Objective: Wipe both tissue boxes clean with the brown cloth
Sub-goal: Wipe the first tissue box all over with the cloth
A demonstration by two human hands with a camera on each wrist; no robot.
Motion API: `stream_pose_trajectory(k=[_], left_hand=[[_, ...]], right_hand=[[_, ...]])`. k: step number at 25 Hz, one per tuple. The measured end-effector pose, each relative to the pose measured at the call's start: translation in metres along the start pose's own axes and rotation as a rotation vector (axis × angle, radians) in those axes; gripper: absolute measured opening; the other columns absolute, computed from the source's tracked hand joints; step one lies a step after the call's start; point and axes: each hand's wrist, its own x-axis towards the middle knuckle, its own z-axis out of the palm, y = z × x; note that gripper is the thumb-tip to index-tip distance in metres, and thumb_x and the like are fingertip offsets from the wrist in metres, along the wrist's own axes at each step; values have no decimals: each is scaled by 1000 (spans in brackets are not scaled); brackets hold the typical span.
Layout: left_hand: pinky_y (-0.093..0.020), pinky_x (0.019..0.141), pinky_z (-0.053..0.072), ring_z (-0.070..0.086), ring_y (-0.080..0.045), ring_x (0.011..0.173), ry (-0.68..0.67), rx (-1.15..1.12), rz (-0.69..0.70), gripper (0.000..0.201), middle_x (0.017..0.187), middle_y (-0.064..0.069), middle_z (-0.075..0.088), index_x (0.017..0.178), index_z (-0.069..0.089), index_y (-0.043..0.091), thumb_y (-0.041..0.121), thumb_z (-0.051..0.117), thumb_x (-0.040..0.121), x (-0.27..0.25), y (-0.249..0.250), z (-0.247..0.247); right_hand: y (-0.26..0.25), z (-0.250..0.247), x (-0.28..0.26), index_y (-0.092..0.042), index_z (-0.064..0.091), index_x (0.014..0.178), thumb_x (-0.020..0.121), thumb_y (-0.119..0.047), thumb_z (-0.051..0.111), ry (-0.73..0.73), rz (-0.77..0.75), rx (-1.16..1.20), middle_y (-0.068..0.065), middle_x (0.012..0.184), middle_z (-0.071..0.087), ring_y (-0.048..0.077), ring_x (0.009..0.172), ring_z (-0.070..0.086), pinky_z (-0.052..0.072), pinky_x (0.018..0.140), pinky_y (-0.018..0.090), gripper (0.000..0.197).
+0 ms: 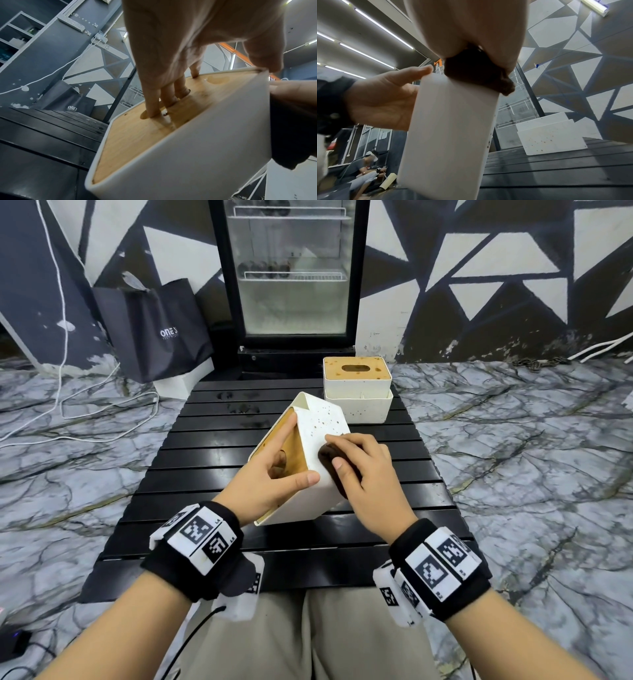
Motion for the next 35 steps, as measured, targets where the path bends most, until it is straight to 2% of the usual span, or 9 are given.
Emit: stream_pose_trajectory(k=[3,7,9,14,18,21,23,27,35], left_hand=[[-9,82,45,61,-7,102,5,0,-10,93,118,5,60,137,17,54,43,73,64,1,0,0],[-10,86,44,60,-6,105,2,8,-12,86,118,11,61,131,19,64,46,71,65,0,-1,-3],[-8,85,44,59,-4,108,3,-7,-19,87,125,7,59,132,18,62,40,73,68,-2,-2,-4],[-10,82,44,60,-2,98,-14,-12,-5,84,118,7,60,131,21,58,24,70,72,-4,0,0],[-13,92,44,58,-9,111,-37,19,-18,92,132,1,54,139,17,52,32,77,72,-2,-2,0],[-27,102,44,57,-14,113,-48,40,-22,92,132,1,54,137,19,59,46,73,62,-3,0,0],[-32,104,43,57,-17,112,-48,53,-34,89,129,0,56,131,21,65,48,72,60,-3,0,1],[-34,107,40,54,-15,116,-62,71,-30,88,134,2,51,129,22,68,48,73,60,-3,0,3],[-28,102,44,58,-12,110,-41,52,-33,86,126,2,57,126,23,70,47,73,60,-3,0,2]], right_hand=[[-9,6,6,-24,52,126,88,-30,37,14,18,-5,-2,123,49,17,103,35,25,91,19,42],[-12,12,-4,-27,49,128,92,-35,36,3,-81,-7,-4,124,48,14,106,35,26,92,12,40],[-5,7,-5,-27,50,128,92,-35,36,-5,-84,-16,-4,125,48,13,107,35,25,92,9,40],[-6,4,11,-24,51,127,87,-32,35,6,35,-28,-2,126,47,14,103,33,23,92,18,44],[-12,8,4,-25,50,128,89,-28,39,20,-47,-11,-3,125,48,17,104,36,26,94,20,40],[-4,2,3,-25,51,127,90,-28,40,14,-63,-1,-2,125,48,17,106,37,24,93,11,39],[0,-2,11,-23,51,127,91,-28,40,21,-19,-13,-1,126,47,17,105,36,23,91,13,39],[-6,2,29,-20,50,128,94,-18,44,56,57,-50,4,127,47,21,105,35,21,92,18,35],[-11,2,20,-21,51,128,91,-25,40,33,-21,-32,3,126,47,21,106,36,24,94,23,39]])
